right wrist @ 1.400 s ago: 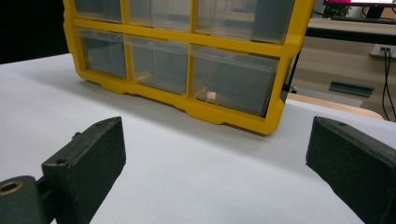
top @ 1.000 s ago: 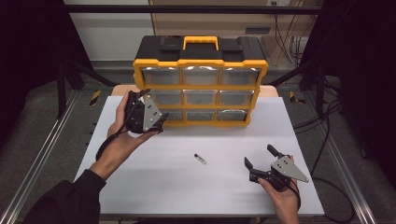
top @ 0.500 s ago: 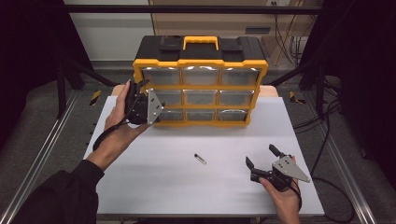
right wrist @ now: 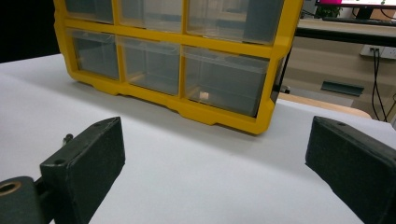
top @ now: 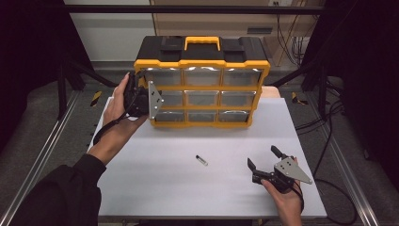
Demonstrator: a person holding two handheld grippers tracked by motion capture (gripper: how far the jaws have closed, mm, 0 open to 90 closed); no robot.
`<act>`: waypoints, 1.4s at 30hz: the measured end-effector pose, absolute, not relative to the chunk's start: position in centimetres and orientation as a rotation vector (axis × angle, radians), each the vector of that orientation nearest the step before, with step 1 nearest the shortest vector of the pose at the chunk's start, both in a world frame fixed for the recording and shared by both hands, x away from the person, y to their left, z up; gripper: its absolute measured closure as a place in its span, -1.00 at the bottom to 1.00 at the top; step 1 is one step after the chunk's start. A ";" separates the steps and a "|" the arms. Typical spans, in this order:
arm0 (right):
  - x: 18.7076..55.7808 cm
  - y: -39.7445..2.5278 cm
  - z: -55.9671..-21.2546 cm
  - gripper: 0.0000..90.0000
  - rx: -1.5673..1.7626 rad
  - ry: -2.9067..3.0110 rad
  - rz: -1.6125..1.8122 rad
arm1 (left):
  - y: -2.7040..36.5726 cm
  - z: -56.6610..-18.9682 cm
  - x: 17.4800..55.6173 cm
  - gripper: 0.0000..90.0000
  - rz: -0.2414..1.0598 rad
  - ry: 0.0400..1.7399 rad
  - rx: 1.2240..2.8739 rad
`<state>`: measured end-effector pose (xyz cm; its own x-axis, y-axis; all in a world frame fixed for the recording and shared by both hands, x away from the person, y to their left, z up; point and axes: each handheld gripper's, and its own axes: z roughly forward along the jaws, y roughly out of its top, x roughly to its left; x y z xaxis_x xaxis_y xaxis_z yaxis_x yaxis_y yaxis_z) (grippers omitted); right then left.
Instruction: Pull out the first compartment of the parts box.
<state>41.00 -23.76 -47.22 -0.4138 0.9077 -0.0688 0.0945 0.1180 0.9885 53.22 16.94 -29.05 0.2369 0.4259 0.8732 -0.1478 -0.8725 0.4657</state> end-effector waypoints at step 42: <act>40.9 -23.7 -47.0 -0.86 0.982 1.650 1.392 | 17.4 -30.9 53.8 0.23 2.009 0.072 2.006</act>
